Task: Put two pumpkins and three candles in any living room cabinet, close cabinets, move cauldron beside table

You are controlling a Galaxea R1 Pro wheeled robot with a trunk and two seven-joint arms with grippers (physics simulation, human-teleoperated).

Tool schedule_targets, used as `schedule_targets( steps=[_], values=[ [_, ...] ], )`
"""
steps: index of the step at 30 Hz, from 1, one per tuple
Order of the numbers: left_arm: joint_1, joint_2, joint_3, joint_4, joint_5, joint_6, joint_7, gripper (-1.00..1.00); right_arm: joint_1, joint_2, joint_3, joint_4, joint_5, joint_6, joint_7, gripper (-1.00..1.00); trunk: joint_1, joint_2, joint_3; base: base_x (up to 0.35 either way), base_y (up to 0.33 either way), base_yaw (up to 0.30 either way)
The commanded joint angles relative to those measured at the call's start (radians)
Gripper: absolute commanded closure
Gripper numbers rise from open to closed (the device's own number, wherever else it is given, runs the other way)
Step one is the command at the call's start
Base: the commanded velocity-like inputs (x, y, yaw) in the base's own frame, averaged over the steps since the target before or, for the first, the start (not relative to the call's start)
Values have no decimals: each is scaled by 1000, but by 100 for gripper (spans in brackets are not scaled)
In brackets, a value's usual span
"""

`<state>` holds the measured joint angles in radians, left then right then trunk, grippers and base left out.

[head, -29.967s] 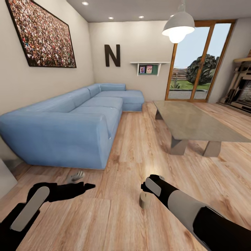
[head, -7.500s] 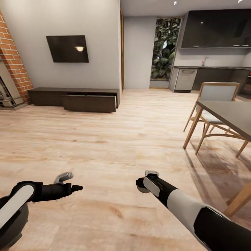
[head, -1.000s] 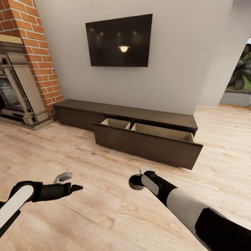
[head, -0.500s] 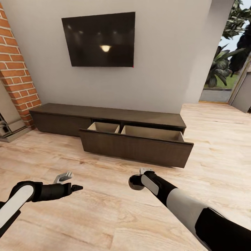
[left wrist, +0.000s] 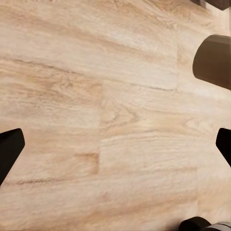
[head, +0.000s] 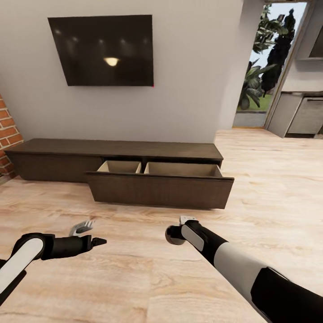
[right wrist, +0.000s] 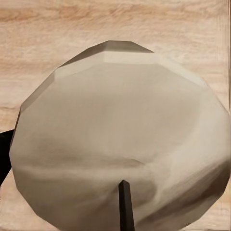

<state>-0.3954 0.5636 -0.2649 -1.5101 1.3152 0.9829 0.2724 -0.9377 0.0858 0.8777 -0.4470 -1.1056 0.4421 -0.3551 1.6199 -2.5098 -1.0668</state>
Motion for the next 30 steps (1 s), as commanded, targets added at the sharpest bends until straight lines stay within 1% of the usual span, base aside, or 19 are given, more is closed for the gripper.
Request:
schedule_targets(
  steps=[1, 7, 10, 13, 21, 27, 30],
  values=[
    [0, 1, -1, -1, 10, 0, 10, -100, -2, 0, 7, -1, -11, 0, -8, 100, 0, 0, -1, 91, 107, -294],
    [0, 1, -2, -1, 10, 0, 11, -100, -1, 0, 9, -1, -11, -2, -8, 100, 0, 0, -1, 216, 12, -281],
    [0, 1, -2, -1, 10, 0, 11, -100, -1, 0, 9, -1, -11, -2, -8, 100, 0, 0, -1, 298, -99, -133],
    [0, 1, -2, -1, 9, 0, 11, -100, -1, 0, 10, -1, -10, -2, -9, 100, 0, 0, -1, 265, -84, -38],
    [0, 1, -2, -1, 9, 0, 11, -100, -1, 0, 11, -1, -11, -3, -10, 100, 0, 0, -1, 152, -106, -3],
    [0, 1, -2, -2, 8, 0, 13, -100, -2, -1, 9, -1, -11, -4, -9, 100, 0, 0, -1, 38, -34, 0],
    [0, 3, -2, -11, 8, -1, 43, -100, -1, 0, 9, -1, -11, -3, -8, 100, 0, 0, -1, 5, -4, 0]
  ],
)
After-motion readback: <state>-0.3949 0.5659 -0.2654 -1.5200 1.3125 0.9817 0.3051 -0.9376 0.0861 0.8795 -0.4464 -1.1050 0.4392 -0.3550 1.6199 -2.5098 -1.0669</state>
